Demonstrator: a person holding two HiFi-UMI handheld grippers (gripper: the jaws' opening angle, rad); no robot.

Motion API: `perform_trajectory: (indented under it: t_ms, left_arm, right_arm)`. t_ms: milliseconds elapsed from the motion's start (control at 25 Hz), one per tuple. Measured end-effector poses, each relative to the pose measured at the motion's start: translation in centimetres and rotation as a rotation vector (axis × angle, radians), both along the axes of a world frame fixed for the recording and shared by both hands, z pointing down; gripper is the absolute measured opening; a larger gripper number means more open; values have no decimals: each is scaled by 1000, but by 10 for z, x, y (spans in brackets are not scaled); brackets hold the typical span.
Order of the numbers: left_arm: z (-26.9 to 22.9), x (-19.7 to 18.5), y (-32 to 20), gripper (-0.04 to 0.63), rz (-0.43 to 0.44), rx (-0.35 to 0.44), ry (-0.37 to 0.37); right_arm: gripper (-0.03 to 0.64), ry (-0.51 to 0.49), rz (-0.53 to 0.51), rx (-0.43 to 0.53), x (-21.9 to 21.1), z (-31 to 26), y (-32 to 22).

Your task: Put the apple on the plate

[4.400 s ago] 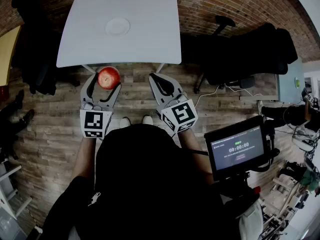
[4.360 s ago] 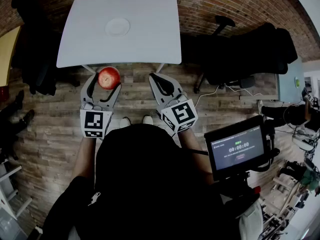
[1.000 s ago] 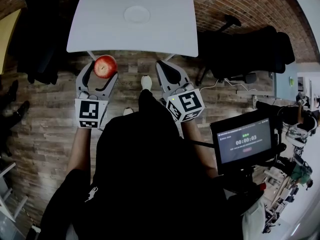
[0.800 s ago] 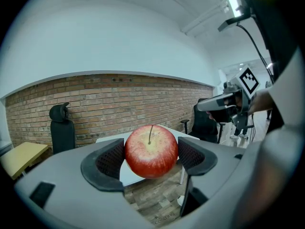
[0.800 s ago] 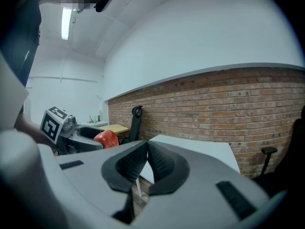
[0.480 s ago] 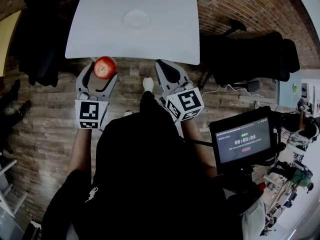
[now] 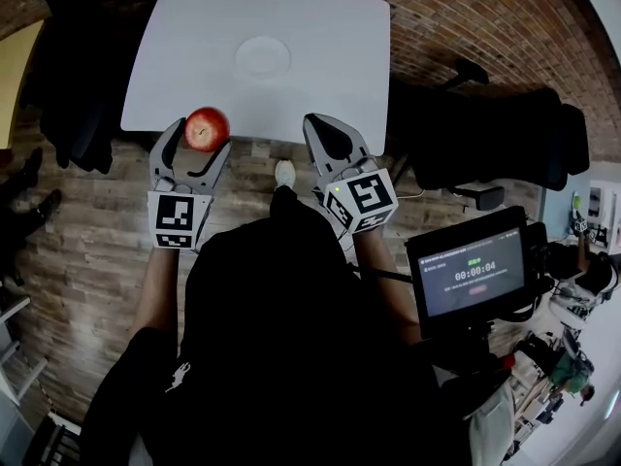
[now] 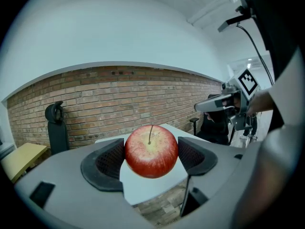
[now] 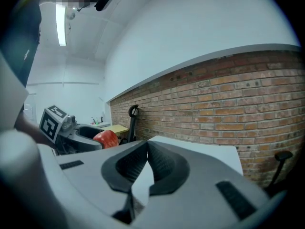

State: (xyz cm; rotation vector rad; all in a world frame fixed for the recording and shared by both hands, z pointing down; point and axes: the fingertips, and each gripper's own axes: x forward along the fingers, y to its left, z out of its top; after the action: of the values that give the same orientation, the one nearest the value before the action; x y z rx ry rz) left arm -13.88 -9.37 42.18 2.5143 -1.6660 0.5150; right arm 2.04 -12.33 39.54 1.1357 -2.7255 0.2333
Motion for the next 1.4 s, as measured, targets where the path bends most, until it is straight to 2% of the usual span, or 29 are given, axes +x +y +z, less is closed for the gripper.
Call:
perform_trajectory:
  t_ms: [240, 480, 760, 960, 1240, 1400]
  left_arm:
    - [-2, -5, 1, 359, -51, 10, -10]
    - [3, 29, -77, 359, -84, -32, -19]
    - [1, 25, -69, 359, -121, -27, -20]
    - [10, 58, -115, 359, -122, -56, -23]
    - [14, 63, -111, 359, -108, -69, -27]
    - [20, 72, -134, 359, -97, -85, -37]
  right_arm:
    - [5, -2, -58, 19, -7, -4, -8]
    - [5, -6, -117, -26, 18, 8, -91]
    - [5, -4, -161, -13, 11, 5, -91]
    - [5, -6, -166, -42, 44, 18, -138]
    - [5, -10, -165, -48, 45, 21, -135]
    - [5, -13, -158, -66, 55, 28, -155]
